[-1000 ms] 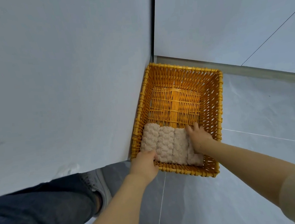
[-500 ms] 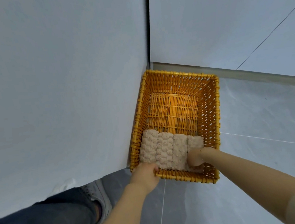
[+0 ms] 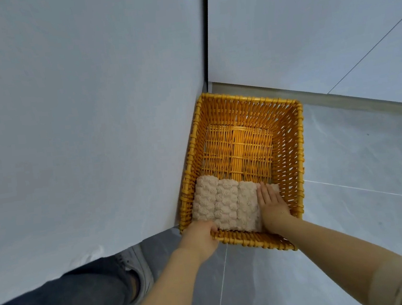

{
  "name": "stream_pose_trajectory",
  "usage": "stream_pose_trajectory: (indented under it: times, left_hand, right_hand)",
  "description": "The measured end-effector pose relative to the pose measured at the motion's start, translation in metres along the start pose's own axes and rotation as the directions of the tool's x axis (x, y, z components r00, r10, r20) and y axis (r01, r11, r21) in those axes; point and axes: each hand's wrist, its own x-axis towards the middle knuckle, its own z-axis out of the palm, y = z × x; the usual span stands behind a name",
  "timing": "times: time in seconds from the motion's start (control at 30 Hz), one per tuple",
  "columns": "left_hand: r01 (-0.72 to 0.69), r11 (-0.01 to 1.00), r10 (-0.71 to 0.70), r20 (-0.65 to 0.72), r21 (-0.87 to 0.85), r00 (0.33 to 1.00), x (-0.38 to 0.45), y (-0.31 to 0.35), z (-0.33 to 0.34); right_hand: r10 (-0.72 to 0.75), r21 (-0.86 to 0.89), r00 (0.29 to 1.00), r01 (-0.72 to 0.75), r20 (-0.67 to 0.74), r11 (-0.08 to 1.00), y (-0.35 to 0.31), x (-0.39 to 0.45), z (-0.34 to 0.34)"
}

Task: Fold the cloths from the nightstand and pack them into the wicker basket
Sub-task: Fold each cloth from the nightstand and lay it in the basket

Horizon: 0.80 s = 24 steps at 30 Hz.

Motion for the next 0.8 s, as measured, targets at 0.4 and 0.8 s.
stream_pose_trajectory:
  times: [0.4, 0.8]
  left_hand:
    - [-0.106, 0.988, 0.099, -0.063, -0.115, 0.993, -0.031, 0.057, -0.045]
    - [-0.482, 0.799, 0.238, -0.548, -0.359, 0.802, -0.199, 0.095, -0.093]
  right_hand:
    - [-0.101, 0.68, 0.986, 0.166, -0.134, 0.715, 0.024, -0.053, -0.055]
    - [0.021, 0.779, 0.779, 0.625, -0.626, 0.043, 0.022, -0.246, -0.163]
